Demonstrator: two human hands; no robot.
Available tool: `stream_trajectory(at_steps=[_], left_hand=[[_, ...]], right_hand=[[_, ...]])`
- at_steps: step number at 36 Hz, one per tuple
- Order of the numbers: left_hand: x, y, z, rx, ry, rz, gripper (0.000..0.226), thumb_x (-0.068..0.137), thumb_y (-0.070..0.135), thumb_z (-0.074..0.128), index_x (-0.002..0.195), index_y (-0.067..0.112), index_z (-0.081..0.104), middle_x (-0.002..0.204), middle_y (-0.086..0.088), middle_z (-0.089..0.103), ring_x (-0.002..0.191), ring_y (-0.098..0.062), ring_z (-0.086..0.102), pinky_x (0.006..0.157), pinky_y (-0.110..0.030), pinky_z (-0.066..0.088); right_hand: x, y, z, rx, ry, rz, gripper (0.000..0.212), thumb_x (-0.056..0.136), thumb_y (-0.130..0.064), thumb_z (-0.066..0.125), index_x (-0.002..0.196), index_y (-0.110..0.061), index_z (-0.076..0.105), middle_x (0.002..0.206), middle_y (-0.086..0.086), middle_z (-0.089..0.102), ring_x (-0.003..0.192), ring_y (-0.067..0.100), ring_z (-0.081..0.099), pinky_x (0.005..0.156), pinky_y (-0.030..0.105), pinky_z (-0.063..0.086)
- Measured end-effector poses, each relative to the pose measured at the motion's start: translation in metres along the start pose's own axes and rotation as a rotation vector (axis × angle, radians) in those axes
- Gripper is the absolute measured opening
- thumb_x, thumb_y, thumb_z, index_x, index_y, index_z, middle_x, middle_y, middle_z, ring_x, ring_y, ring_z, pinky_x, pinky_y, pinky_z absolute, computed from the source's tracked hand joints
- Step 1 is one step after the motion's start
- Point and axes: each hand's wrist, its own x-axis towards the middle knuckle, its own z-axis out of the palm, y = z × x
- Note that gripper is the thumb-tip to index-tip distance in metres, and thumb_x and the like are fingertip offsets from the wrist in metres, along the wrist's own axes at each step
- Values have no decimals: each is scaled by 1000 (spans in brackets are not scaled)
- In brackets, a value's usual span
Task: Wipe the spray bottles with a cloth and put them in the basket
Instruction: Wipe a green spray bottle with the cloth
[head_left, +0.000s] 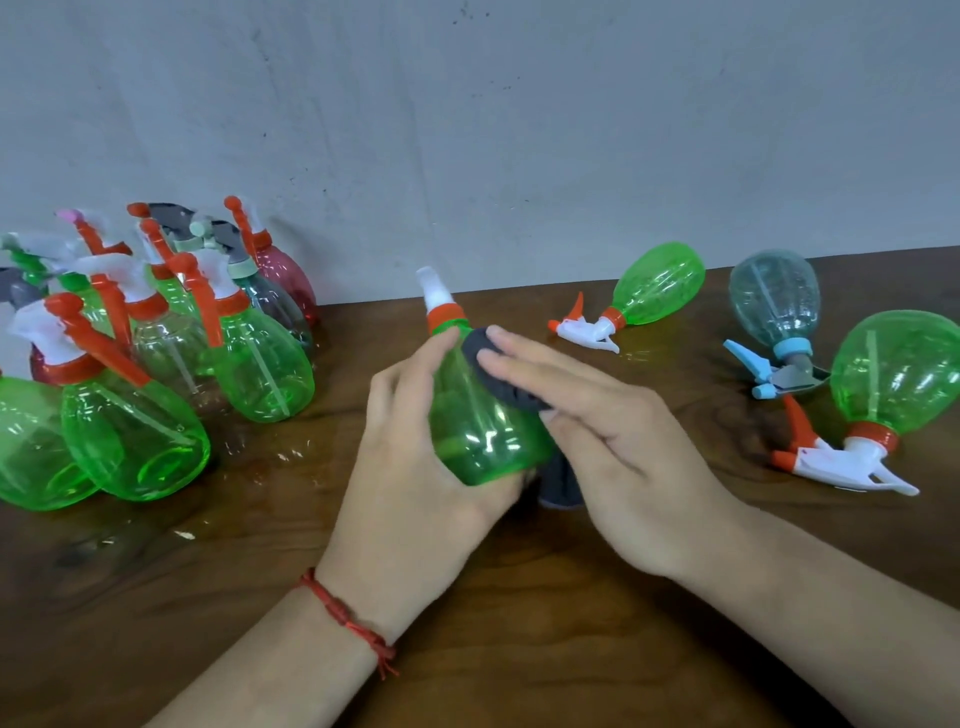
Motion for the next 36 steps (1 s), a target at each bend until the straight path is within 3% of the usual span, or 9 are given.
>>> stream_trajectory(at_steps=[3,5,11,13,16,21,27,33,36], left_hand=[[-1,2,2,22,-65,77,106,67,30,98,158,27,44,143,7,47,138,0,48,111,-7,35],[-1,3,3,20,-105,103,108,66,28,100,158,26,43,146,6,46,142,-3,47,114,-11,35],[0,-5,1,-190,-145,42,120,66,28,104,162,40,32,156,11,48,143,-23,55,116,-44,49],[1,-3,-1,-213,-164,35,118,66,24,104,160,40,34,156,12,51,143,-20,55,116,-41,49],[0,1,-1,-267,-176,9,115,65,15,102,158,34,36,150,20,54,140,-9,57,111,-22,49],[0,2,2,-413,-103,-79,112,63,10,100,156,29,39,145,11,60,131,-14,65,103,-28,56],[10,-13,-5,-454,57,-222,111,57,12,106,148,36,48,135,10,70,122,-13,71,100,-34,58],[5,-8,-4,-292,-43,-89,112,66,7,100,157,31,40,144,12,62,131,-14,65,108,-37,55],[0,-4,-1,-195,-132,0,117,66,18,103,161,33,37,155,12,51,138,-19,59,114,-42,51]], right_hand=[[4,0,-4,271,92,179,55,106,12,39,142,-19,65,153,-12,58,145,4,48,122,26,37],[8,-1,-7,463,140,281,53,106,12,37,137,-17,68,141,-8,68,136,7,59,115,26,45],[10,-1,-7,719,217,375,52,104,10,34,135,-12,69,134,4,72,131,21,65,117,45,44],[8,1,-7,737,224,364,52,105,9,34,136,-14,69,135,5,72,131,23,65,117,47,43],[7,1,-7,707,201,303,53,105,10,33,137,-14,68,140,3,69,135,20,62,114,46,45],[-2,0,-3,406,116,104,53,103,16,38,142,-12,64,155,-4,56,149,9,45,119,25,38],[-8,-1,4,35,-48,-118,49,102,12,42,142,-7,63,159,3,51,155,18,37,127,46,32],[-3,1,1,121,66,2,49,103,6,42,142,-14,65,157,-5,54,148,8,45,125,35,35],[4,-1,-5,376,151,207,50,107,6,40,136,-22,69,142,-10,67,132,8,62,109,45,54]])
